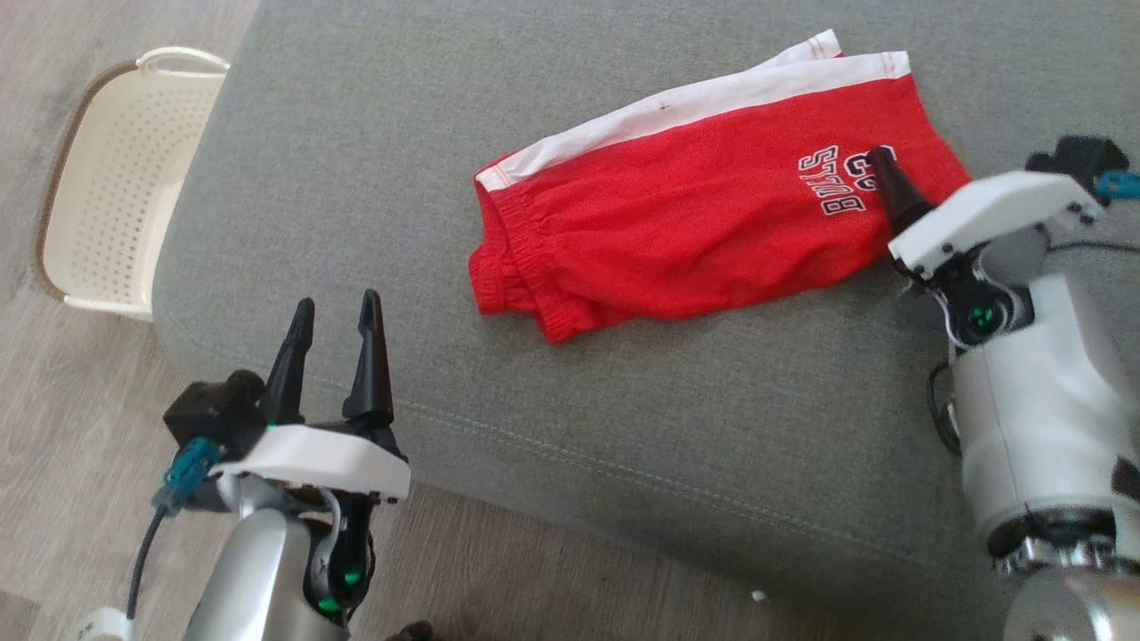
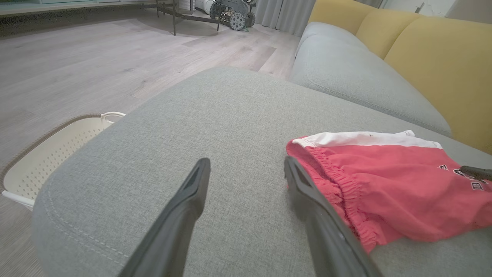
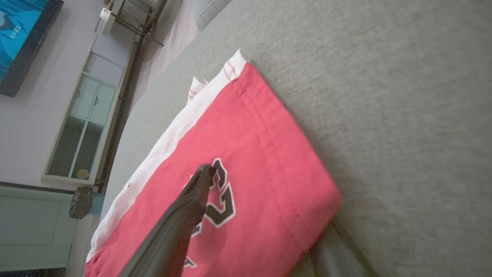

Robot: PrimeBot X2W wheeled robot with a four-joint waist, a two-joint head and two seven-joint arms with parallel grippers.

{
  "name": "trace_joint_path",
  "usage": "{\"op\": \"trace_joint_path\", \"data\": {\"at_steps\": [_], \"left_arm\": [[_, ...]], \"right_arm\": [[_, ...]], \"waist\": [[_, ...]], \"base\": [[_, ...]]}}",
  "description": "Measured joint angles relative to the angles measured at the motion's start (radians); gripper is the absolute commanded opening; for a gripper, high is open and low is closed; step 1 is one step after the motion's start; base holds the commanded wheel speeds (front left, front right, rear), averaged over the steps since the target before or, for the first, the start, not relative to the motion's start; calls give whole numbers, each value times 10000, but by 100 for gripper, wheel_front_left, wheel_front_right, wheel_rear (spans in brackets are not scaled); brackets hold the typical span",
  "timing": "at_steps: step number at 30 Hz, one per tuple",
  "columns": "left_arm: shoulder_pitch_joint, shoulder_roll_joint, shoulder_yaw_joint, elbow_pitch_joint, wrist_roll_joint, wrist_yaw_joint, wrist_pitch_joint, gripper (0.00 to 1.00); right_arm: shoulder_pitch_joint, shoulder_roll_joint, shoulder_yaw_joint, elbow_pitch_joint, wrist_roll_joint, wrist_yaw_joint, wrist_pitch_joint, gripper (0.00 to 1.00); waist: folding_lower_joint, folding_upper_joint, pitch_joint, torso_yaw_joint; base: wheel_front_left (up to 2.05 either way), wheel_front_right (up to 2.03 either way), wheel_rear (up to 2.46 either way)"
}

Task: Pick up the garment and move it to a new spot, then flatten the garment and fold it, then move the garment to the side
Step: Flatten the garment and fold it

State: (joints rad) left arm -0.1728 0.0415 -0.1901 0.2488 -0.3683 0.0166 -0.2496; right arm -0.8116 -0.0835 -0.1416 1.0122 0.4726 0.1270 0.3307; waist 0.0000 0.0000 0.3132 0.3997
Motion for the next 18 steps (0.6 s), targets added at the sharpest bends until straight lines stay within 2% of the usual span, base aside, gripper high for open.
{"op": "trace_joint_path", "data": {"at_steps": [7, 18], "left_arm": [[-171, -10, -90, -148, -217, 25, 0, 100], [-179, -17, -324, -226, -334, 111, 0, 100]], "right_arm": [[-906, -58, 75, 997, -1039, 2, 349, 100], [-1561, -63, 286, 1960, -1906, 4, 378, 100]], "waist": [[0, 0, 81, 110], [0, 0, 112, 260]], "base": [[0, 0, 0], [0, 0, 0]]}}
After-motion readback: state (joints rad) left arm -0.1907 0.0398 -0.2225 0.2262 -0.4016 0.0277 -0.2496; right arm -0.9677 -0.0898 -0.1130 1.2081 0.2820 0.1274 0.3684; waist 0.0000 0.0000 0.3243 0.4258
